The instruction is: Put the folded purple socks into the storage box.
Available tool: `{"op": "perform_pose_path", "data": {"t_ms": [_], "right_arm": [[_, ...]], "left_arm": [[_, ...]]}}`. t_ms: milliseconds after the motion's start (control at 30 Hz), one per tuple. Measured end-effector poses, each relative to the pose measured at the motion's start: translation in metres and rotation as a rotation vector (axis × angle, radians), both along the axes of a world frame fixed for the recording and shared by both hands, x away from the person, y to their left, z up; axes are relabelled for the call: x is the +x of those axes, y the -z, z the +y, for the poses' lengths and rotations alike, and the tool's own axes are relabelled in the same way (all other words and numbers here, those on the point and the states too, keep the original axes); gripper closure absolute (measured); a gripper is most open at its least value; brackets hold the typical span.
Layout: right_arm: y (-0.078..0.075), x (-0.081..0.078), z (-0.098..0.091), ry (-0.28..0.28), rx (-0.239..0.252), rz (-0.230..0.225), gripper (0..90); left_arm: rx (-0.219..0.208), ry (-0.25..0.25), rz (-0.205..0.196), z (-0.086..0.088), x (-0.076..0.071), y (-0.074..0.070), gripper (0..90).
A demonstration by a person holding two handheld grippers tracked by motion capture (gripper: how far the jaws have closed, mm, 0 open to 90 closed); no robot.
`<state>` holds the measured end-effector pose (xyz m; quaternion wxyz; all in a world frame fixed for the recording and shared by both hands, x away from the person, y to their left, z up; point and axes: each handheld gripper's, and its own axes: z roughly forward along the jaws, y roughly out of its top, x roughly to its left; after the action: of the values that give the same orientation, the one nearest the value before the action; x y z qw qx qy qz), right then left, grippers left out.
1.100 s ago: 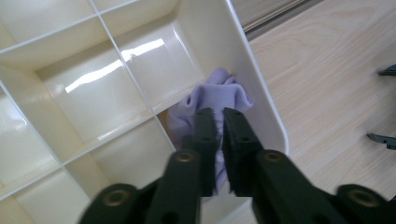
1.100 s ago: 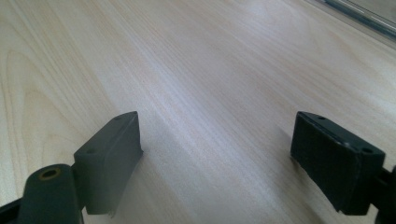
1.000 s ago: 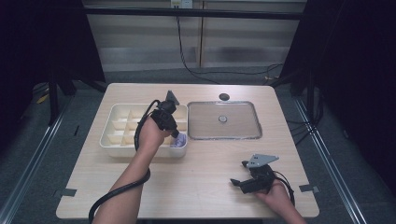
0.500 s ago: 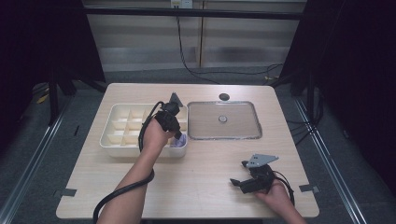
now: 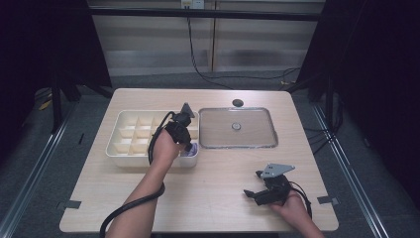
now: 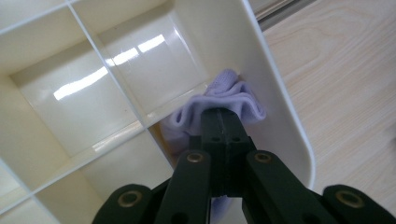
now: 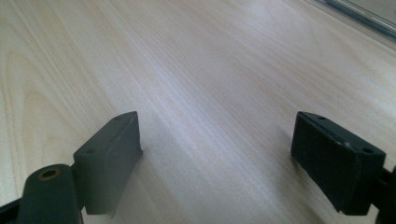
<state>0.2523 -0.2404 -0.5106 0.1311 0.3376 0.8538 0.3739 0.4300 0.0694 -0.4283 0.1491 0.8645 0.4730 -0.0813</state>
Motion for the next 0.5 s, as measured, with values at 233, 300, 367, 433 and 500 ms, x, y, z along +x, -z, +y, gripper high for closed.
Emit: {"op": "perform_pose_path", "data": {"t_ms": [233, 300, 367, 433, 500], "right_arm": [[0.000, 0.000, 0.000, 0.001, 0.001, 0.000, 15.5], [0.000, 0.000, 0.001, 0.003, 0.002, 0.001, 15.5], [0.000, 0.000, 0.001, 0.004, 0.002, 0.003, 15.5], [0.000, 0.000, 0.001, 0.005, 0.002, 0.003, 15.5], [0.000, 0.000, 0.001, 0.004, 0.003, 0.003, 15.5]], "left_arm": [[0.005, -0.001, 0.007, -0.001, -0.001, 0.006, 90.0], [0.011, -0.001, 0.010, -0.003, -0.002, 0.009, 90.0], [0.019, 0.004, 0.011, -0.004, -0.002, 0.011, 90.0], [0.019, 0.002, 0.017, -0.004, -0.002, 0.011, 90.0], [0.016, 0.003, 0.021, -0.004, -0.001, 0.012, 90.0]]}}
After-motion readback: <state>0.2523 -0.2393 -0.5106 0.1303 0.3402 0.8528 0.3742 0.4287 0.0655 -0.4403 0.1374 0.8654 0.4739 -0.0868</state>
